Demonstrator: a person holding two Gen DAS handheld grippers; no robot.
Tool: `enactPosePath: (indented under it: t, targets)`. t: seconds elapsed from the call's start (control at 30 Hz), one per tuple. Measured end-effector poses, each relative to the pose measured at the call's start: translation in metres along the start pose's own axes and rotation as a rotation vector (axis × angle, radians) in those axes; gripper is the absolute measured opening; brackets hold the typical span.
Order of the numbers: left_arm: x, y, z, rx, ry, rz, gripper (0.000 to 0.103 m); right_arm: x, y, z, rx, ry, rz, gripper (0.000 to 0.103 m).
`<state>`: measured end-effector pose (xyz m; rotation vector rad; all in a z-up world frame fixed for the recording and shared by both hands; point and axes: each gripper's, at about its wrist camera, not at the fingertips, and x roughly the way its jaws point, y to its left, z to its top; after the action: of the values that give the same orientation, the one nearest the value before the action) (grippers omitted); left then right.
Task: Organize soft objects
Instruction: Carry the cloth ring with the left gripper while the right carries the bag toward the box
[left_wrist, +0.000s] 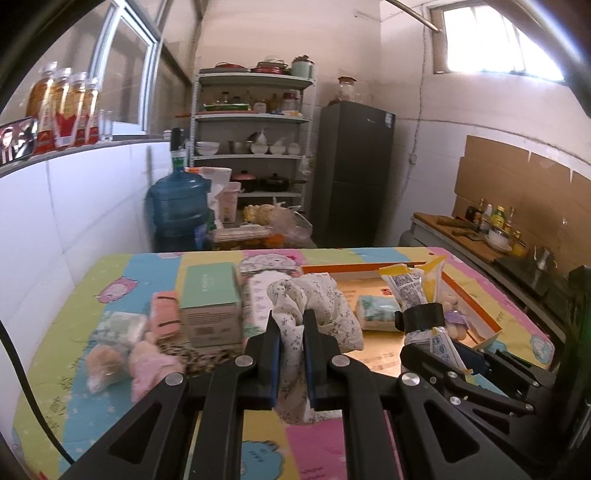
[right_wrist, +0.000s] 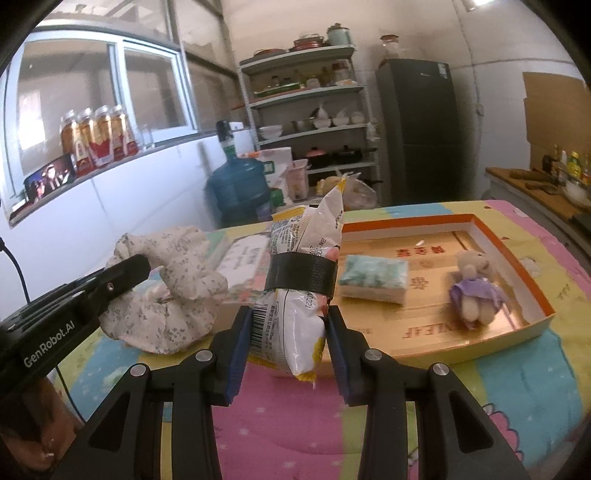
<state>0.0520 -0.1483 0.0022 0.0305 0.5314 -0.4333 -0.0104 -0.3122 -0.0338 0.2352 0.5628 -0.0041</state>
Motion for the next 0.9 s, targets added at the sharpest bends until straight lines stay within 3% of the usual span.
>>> enactPosePath:
  t: [0.9]
  targets:
    - [0.065, -0.097, 0.006, 0.072, 0.069, -0.093, 0.011, -0.006, -0.119, 0.004, 0.142, -0.013, -0.118, 0.041]
